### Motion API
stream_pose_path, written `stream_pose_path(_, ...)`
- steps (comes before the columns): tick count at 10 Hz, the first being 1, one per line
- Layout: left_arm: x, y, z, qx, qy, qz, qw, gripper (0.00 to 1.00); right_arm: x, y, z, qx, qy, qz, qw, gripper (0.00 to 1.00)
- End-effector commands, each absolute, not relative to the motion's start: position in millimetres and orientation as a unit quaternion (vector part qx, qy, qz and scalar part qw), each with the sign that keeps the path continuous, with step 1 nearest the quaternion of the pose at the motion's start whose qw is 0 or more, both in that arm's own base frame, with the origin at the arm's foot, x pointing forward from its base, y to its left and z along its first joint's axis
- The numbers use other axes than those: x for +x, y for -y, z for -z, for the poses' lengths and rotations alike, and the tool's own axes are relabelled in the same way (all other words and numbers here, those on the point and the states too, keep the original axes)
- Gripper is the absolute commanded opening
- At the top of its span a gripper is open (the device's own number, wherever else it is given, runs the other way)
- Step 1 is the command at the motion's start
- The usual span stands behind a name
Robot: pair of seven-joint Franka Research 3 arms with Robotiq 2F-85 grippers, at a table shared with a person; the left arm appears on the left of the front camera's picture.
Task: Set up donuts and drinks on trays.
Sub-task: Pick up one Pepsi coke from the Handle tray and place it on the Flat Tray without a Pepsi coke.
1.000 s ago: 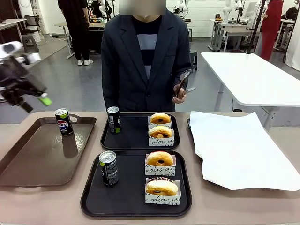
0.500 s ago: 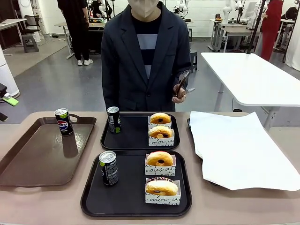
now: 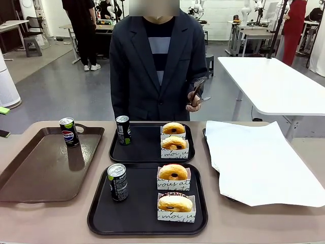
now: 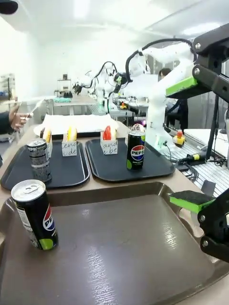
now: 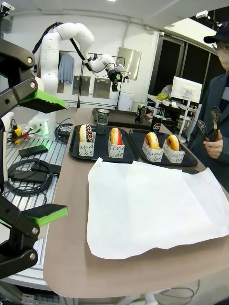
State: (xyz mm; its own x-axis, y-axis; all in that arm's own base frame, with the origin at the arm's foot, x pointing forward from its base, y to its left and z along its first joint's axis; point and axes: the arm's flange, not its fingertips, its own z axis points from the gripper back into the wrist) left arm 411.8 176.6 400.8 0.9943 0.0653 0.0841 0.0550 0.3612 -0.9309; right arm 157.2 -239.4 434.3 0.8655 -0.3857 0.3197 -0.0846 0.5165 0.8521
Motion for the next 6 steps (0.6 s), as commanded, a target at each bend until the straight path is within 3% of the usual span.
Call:
stream_pose_path(1,400.8,-190.3,-384.0,-0.586,0.071,-0.007,0.807,1.00,160.7,238.8,-436.0,0.493,0.259,0.084,0.826,1.00)
stream_pose_path(6,401.4,-190.5,-384.1,-0.576,0.058,-0.016,0.815,1.00,160.7,238.8,-436.0,0.493,0.259,0.084,0.826,1.00)
